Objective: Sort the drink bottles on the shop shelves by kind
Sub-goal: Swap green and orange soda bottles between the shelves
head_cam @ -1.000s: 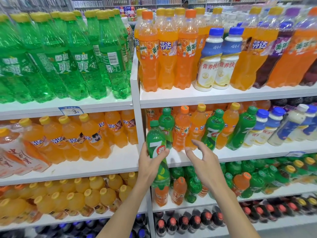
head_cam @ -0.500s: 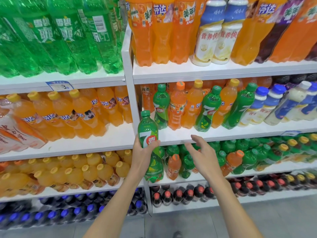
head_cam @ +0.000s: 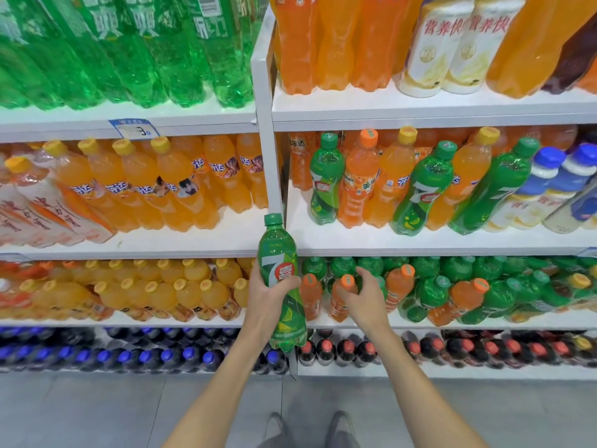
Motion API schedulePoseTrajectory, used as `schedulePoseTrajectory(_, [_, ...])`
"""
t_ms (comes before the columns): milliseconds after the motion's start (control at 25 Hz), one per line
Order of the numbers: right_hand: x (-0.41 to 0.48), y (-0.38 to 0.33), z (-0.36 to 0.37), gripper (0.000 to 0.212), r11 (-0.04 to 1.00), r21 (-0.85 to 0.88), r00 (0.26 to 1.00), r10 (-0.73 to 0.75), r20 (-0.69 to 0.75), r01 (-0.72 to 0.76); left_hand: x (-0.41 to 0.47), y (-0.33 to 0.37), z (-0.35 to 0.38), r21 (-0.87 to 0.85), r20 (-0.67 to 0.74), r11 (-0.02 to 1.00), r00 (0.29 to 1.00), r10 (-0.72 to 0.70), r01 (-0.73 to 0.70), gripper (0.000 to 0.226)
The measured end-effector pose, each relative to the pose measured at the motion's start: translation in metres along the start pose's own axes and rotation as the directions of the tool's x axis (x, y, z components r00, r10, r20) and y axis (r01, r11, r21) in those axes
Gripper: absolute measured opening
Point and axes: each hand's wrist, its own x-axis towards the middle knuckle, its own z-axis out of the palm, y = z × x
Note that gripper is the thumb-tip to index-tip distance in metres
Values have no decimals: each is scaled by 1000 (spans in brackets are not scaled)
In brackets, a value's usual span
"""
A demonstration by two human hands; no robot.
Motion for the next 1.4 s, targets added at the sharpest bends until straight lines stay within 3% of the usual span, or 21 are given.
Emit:
schedulePoseTrajectory(120, [15, 12, 22, 65, 999, -4, 998, 50, -42, -51, -2, -5, -7, 9, -20, 1000, 1000, -12, 13, 62])
schedulePoseTrajectory(240, [23, 24, 38, 26, 999, -13, 992, 31, -120, -33, -3, -12, -13, 22, -35, 999, 999, -35, 36, 58])
schedulePoseTrajectory(360, [26, 34, 50, 32, 999, -48, 987, -26, -161, 18, -5, -19, -16, 25, -36, 999, 998, -47, 47, 54])
schedulePoseTrajectory(560, [31, 39, 59, 65, 1000, 18, 995, 1, -100, 1, -10, -25, -17, 28, -26, 997, 998, -66, 66, 56])
schedulePoseTrajectory(880, [37, 43, 67, 59, 982, 161, 986, 115, -124, -95, -11, -32, -20, 46, -6, 996, 997, -80, 81, 59])
schedulePoseTrajectory(1120, [12, 30, 37, 71, 982, 178, 991, 86, -104, -67, -11, -24, -21, 19, 28, 999, 999, -45, 45, 57])
schedulePoseTrajectory(1240, [-4, 11, 14, 60, 973, 229, 995, -1, -100, 24, -10, -15, -19, 12, 60, 1000, 998, -5, 5, 58])
schedulePoseTrajectory(1400, [-30, -22, -19, 34, 892, 426, 989, -123, -87, 149, -8, -7, -13, 9, 105, 1000, 994, 15, -16, 62])
